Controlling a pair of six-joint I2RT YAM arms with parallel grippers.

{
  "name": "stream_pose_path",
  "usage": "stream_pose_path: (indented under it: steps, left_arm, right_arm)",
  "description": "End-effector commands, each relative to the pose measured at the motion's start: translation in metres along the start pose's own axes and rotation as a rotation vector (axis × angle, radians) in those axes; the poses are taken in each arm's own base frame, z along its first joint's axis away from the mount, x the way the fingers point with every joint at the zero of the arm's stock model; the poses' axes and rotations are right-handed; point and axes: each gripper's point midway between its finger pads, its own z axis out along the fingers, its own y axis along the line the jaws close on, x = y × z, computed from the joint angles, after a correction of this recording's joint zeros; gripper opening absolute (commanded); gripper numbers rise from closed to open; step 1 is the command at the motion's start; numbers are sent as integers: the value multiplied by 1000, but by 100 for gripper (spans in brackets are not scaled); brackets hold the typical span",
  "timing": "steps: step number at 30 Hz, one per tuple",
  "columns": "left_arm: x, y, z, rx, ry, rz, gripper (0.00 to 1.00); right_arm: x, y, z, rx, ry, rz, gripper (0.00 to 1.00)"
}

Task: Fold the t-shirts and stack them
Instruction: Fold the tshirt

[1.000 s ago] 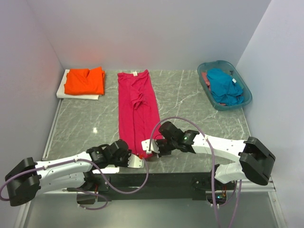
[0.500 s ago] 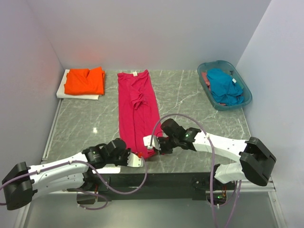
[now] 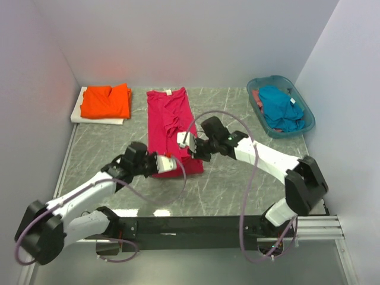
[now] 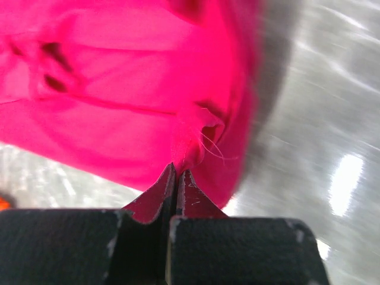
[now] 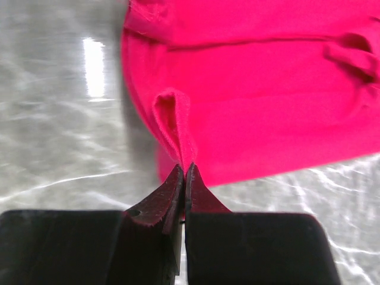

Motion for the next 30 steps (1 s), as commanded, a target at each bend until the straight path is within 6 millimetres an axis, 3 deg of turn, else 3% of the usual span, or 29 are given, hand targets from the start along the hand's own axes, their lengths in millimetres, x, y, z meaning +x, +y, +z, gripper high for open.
stream_pose_path:
  steps: [1,3,4,6,9,12,21,30]
  left_arm:
    - [-36,66,4,-127,-128,19,0]
    - [-35,105,9,-187,-135,-36,0]
    - [-33,117,11,-197,-132,-57,0]
    - [-26,151,17,-240,-127,-106,0]
    - [-18,183,24,-290,-130,-154,0]
    - [-16,203,33,-295,-133,-159,0]
    - [-11,240,65,-293,-142,-178,0]
    - [-3,248,80,-291,-121,-194,0]
  right_arm:
    - [-6,-33,3,23,14,11,0]
    - [4,-48,11,15,45,46,0]
    - [-9,-63,8,34,24,36,0]
    - [-11,-84,12,40,26,58,0]
    - [-4,-99,25,26,45,100,0]
    - [-12,-128,31,59,36,111,0]
    - [-2,-198,38,199,33,213,0]
    - [8,-230,49,261,36,266,0]
